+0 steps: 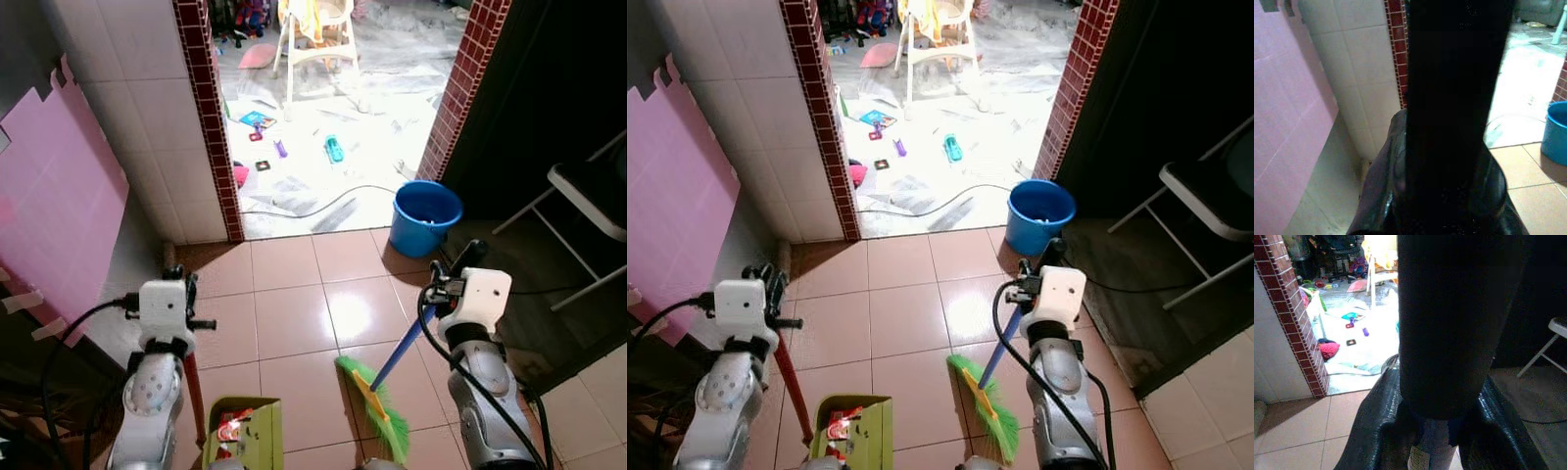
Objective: Sweep floor
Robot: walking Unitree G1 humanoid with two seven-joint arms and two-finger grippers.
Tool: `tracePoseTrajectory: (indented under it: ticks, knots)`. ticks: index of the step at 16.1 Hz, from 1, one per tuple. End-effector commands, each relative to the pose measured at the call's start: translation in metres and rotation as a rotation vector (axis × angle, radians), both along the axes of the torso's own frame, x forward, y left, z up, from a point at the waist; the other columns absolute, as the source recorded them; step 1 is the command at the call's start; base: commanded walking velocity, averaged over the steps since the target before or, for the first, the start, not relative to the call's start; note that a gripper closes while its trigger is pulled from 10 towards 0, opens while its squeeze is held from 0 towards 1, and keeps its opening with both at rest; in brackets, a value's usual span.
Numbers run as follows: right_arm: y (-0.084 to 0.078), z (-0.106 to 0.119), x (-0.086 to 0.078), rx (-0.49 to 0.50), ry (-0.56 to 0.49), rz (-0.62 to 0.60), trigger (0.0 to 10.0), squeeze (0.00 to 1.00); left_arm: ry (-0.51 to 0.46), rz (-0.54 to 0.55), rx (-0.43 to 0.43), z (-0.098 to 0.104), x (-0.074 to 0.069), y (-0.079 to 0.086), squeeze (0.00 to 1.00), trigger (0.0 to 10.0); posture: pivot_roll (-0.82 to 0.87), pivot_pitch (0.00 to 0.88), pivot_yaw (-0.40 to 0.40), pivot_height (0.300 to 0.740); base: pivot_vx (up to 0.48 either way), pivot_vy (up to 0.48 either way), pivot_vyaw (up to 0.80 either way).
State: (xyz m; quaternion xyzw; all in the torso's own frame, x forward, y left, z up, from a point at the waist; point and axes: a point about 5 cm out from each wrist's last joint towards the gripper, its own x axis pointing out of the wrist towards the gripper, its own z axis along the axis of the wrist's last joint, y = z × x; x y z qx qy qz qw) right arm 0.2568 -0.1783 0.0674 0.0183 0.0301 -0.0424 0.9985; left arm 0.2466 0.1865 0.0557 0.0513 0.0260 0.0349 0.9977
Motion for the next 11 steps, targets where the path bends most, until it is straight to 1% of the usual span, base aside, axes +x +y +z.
tracePoseTrajectory:
  ticks: [1,3,4,5,7,8,11]
  knots:
    - [-0.002,-0.008,-0.001,0.003,0.048,-0.002,10.0,0.0,0.076,0.025,-0.028,-0.016,-0.004,0.002,0.0,10.0,-0.04,0.0,-0.007,0.74,0.0,0.0,0.0]
    - [-0.002,-0.008,-0.001,0.001,0.047,-0.001,10.0,0.0,0.077,0.025,-0.035,-0.017,-0.003,0.001,0.0,10.0,-0.04,0.0,-0.007,0.74,0.0,0.0,0.0]
    - [-0.003,-0.008,-0.001,-0.001,0.045,-0.003,10.0,0.0,0.07,0.053,-0.069,-0.016,-0.002,0.003,0.0,10.0,-0.05,0.0,-0.009,0.74,0.0,0.0,0.0]
    - [-0.003,-0.007,0.0,-0.003,0.041,-0.006,10.0,0.0,0.059,0.094,-0.117,-0.012,0.002,0.005,0.0,10.0,-0.05,0.0,-0.009,0.74,0.0,0.0,0.0]
    - [-0.003,-0.007,0.0,-0.004,0.04,-0.006,10.0,0.0,0.045,0.089,-0.112,-0.009,0.007,0.005,0.0,10.0,-0.05,0.0,-0.009,0.74,0.0,0.0,0.0]
    - [-0.003,-0.007,0.001,-0.005,0.038,-0.004,10.0,0.0,0.041,0.065,-0.094,-0.01,0.008,0.002,0.0,10.0,-0.05,0.0,-0.009,0.74,0.0,0.0,0.0]
    - [-0.003,-0.006,0.001,-0.008,0.035,-0.003,10.0,0.0,0.047,0.044,-0.081,-0.013,0.004,-0.001,0.0,10.0,-0.05,0.0,-0.008,0.74,0.0,0.0,0.0]
